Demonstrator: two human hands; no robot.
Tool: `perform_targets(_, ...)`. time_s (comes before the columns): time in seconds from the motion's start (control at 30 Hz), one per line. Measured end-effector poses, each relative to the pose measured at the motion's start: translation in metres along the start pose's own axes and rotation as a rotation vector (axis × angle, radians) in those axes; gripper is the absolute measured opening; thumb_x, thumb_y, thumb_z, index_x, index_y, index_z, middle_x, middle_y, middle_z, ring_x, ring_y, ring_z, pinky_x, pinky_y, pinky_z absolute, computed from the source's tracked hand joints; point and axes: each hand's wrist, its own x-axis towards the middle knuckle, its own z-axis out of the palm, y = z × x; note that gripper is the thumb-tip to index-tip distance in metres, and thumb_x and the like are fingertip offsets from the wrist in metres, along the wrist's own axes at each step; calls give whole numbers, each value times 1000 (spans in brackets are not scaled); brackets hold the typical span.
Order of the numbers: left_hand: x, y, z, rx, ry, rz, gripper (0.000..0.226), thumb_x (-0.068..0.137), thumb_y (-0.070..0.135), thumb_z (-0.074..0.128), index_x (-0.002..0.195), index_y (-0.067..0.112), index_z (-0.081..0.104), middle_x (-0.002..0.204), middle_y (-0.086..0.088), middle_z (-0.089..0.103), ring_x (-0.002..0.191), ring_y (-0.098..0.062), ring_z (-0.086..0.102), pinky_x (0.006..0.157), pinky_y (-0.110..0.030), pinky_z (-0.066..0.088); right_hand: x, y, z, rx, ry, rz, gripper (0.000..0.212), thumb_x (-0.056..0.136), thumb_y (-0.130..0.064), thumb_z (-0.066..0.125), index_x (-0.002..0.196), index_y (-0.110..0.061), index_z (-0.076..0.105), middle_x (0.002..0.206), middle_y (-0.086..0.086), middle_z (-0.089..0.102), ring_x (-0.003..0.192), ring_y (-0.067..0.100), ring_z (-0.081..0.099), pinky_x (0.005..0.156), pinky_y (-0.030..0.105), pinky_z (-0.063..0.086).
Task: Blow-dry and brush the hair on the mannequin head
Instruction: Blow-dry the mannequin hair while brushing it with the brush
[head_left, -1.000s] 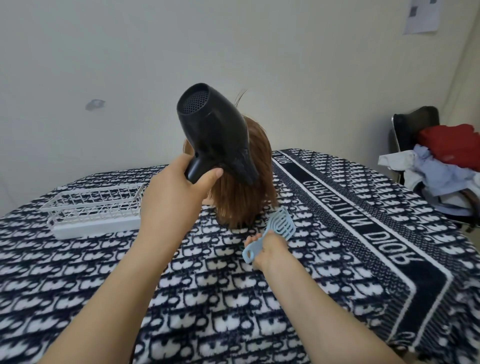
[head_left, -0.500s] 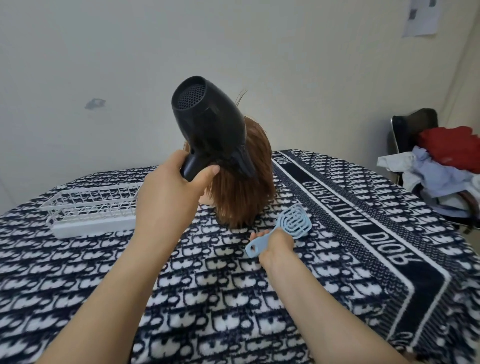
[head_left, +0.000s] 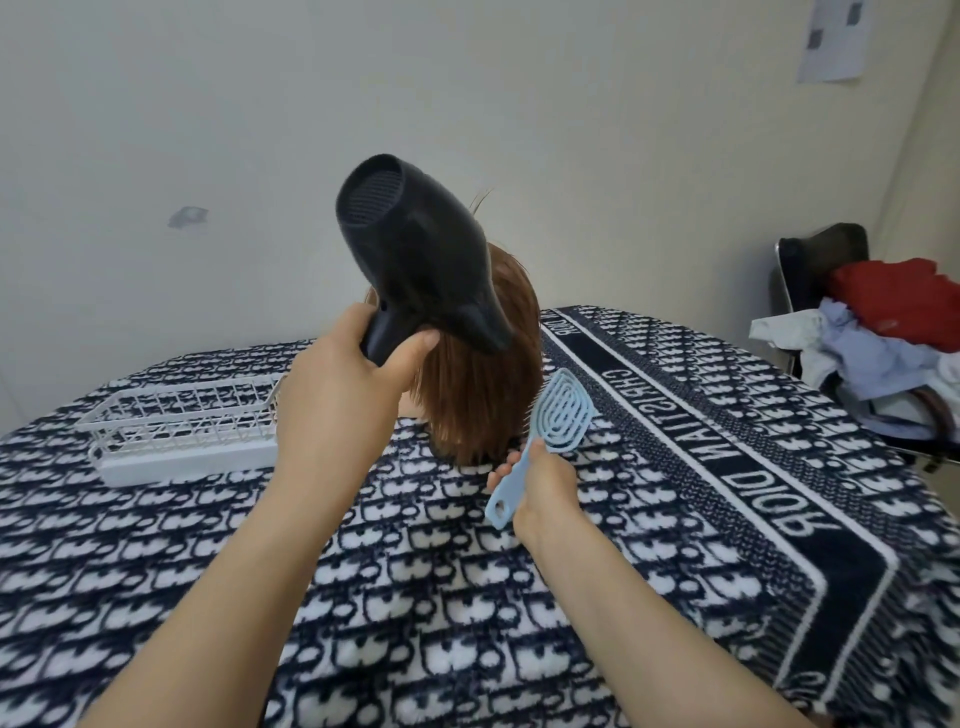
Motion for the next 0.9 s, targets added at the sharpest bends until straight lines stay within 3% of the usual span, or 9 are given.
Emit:
perform_targets(0.1,4,-1,-5,-70,6,-32,32,89,59,68,87,28,60,69,3,68,66,-29,69,64,-53,57,3,-8,0,-32,-41,-80,31,103,-38,41,91,-11,52,71,5,45,53,22,38,46,30,40)
perform_targets(0.3,9,2,-18,-78,56,-38,43,79,70,58,90,28,60,73,-1,69,67,-32,68,67,-58,58,3,-43,39,-128,-217,-273,38,97,-50,45,86,-14,53,52,-4,45,38,12,41,44,25,46)
perform_targets(0.47,10,3,-26,-93,76,-42,49,72,75,54,86,27,58,71,-2,67,67,-34,66,67,-57,58,9,-68,78,-418,-265,-411,39,96,-52,43,90,-16,56,67,2,50,54,15,48,48,26,51)
perform_targets(0.63,11,-2,-32,-113,92,-52,46,75,70,58,86,25,59,73,-8,66,69,-39,65,70,-59,58,30,-50,64,-735,-287,-538,41,98,-51,36,93,-15,56,72,1,52,59,15,50,52,29,46)
perform_targets(0.77,13,-3,-33,-130,119,-52,42,79,67,60,86,25,59,74,-10,67,68,-40,65,69,-61,57,41,-27,38,-796,-286,-583,36,99,-50,36,85,-21,53,73,-2,52,63,12,51,55,26,43)
perform_targets(0.9,15,0,-32,-139,126,-41,44,80,66,59,86,23,59,75,-9,66,69,-40,64,67,-61,56,47,-11,17,-832,-310,-516,36,100,-49,35,87,-20,52,75,-1,50,64,13,50,57,25,42)
